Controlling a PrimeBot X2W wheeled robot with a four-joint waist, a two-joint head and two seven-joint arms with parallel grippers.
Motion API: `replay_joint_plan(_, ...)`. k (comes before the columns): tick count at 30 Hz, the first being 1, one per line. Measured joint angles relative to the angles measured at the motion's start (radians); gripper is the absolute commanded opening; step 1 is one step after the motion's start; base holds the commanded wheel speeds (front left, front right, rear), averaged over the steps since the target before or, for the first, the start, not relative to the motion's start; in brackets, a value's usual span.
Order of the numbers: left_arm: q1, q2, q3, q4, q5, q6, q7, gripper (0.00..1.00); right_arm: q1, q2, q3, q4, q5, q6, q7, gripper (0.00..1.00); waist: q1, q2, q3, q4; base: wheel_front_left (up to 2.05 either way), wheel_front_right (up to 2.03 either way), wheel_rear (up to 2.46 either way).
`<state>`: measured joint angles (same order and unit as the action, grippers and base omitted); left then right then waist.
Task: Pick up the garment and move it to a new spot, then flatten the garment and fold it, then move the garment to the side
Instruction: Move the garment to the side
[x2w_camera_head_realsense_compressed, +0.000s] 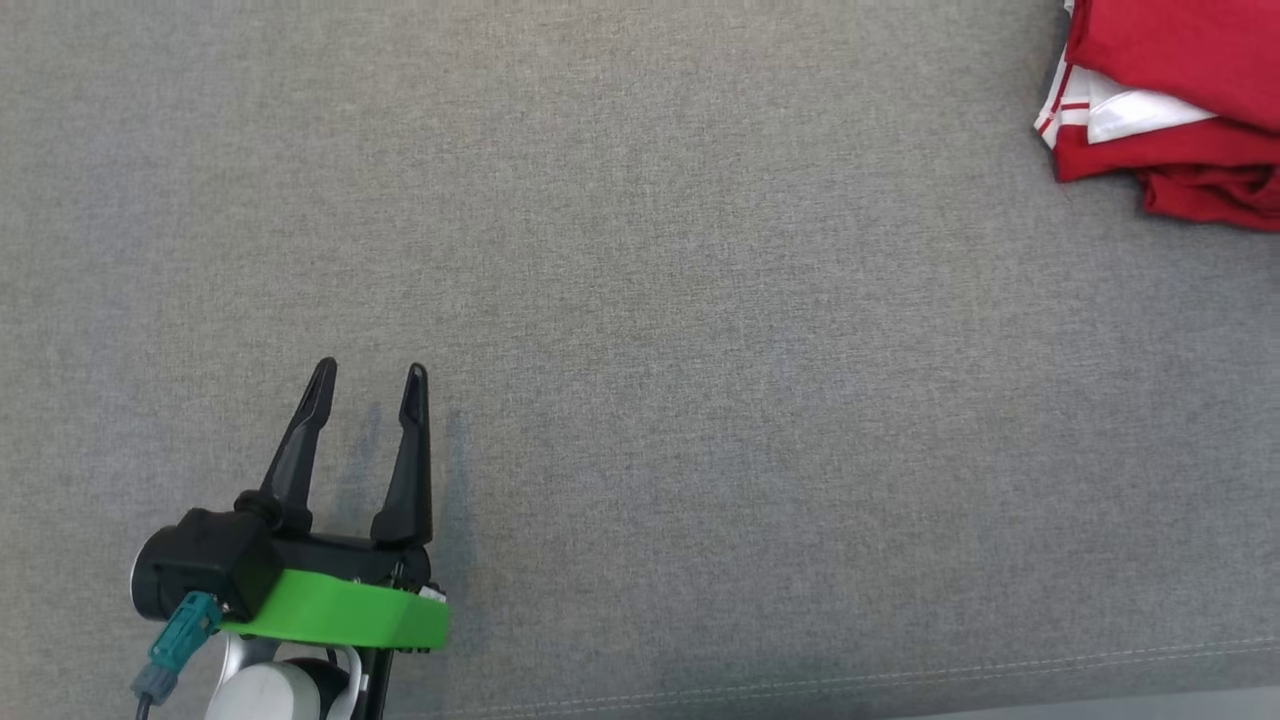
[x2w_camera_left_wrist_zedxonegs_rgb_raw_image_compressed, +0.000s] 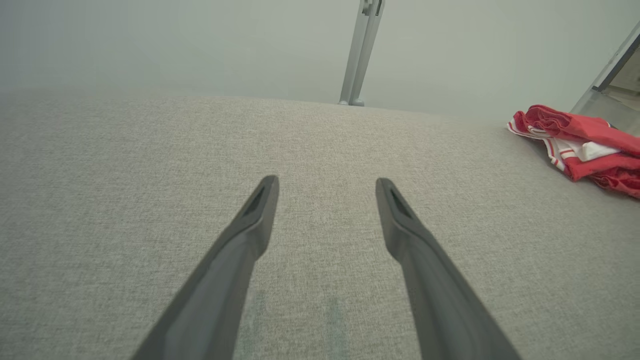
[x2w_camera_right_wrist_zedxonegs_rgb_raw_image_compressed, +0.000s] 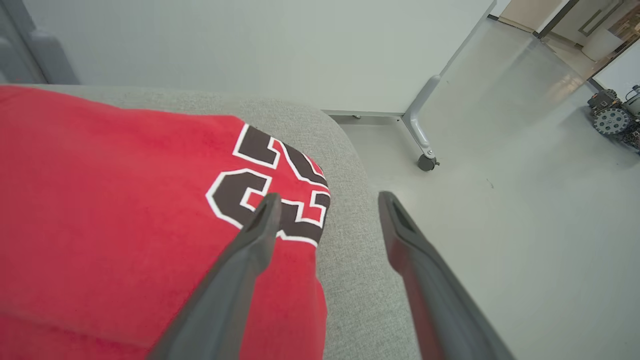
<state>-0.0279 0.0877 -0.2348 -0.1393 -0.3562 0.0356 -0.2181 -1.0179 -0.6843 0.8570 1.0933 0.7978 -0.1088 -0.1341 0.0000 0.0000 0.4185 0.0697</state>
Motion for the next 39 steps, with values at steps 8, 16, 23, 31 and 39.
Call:
replay_joint_plan(8,-0.021,0.000,-0.012,0.027,0.000,-0.009,-0.004,1.00,-0.048,0.065,-0.005,-0.053,0.002,0.015,-0.087,1.00,0.0000,0.0000,-0.058,-0.027,0.00,0.00,0.00)
replay_joint_plan(16,-0.054,-0.011,0.057,0.058,-0.019,0.019,-0.015,1.00,-0.049,0.209,-0.018,-0.160,0.012,0.049,-0.121,1.00,0.0000,0.0000,-0.137,-0.063,0.00,0.00,0.00)
replay_joint_plan(23,-0.054,-0.019,0.087,0.088,-0.037,0.039,-0.022,1.00,0.040,0.273,-0.095,-0.282,0.040,0.066,-0.121,1.00,0.0000,0.0000,-0.218,-0.099,0.00,0.00,0.00)
replay_joint_plan(31,-0.005,-0.034,0.113,0.101,-0.061,0.053,-0.030,1.00,0.213,0.300,-0.212,-0.470,-0.003,0.045,-0.121,1.00,-0.0001,0.0000,-0.318,-0.127,0.00,0.00,0.00)
replay_joint_plan(39,0.046,-0.035,0.139,0.106,-0.062,0.061,-0.030,1.00,0.394,0.337,-0.260,-0.622,-0.097,0.007,-0.121,1.00,-0.0001,0.0000,-0.373,-0.128,0.00,0.00,0.00)
